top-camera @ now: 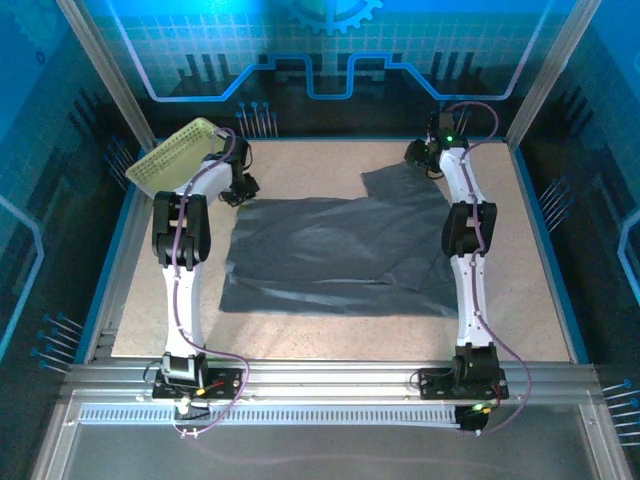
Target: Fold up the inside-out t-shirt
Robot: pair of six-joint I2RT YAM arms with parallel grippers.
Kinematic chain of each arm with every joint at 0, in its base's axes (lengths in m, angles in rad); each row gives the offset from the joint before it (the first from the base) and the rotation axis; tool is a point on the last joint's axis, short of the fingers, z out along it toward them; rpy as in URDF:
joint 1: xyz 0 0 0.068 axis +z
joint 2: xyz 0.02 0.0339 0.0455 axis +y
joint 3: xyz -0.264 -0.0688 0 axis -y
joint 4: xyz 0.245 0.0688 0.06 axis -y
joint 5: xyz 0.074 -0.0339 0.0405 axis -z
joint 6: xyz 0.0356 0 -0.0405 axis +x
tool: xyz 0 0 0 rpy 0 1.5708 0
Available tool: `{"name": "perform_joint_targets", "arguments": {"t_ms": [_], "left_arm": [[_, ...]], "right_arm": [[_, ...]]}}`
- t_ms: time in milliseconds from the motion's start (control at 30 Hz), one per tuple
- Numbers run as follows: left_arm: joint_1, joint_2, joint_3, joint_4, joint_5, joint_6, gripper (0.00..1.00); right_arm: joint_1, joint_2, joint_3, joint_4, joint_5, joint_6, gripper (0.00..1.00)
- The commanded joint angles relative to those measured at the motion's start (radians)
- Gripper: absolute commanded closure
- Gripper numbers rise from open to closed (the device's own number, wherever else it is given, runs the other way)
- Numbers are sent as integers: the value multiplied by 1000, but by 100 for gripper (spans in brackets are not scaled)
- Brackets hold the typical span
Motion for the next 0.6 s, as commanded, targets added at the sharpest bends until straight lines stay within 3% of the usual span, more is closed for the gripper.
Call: {"name": "perform_joint_targets", "arguments": {"t_ms": [0, 167, 333, 567], "left_arm": [[-4, -11, -16, -3, 41, -5, 80], [-5, -25, -15, 1, 47, -9, 82], [-5, -33, -27, 10, 53, -12, 87], [-2, -53, -80, 43, 61, -25, 89]], "right_arm": [[2, 70, 41, -27, -13, 59, 42], [1, 87, 43, -78, -16, 117, 48], [2, 84, 44, -116, 3, 120, 66], [19, 35, -8, -190, 126, 109, 67]]}}
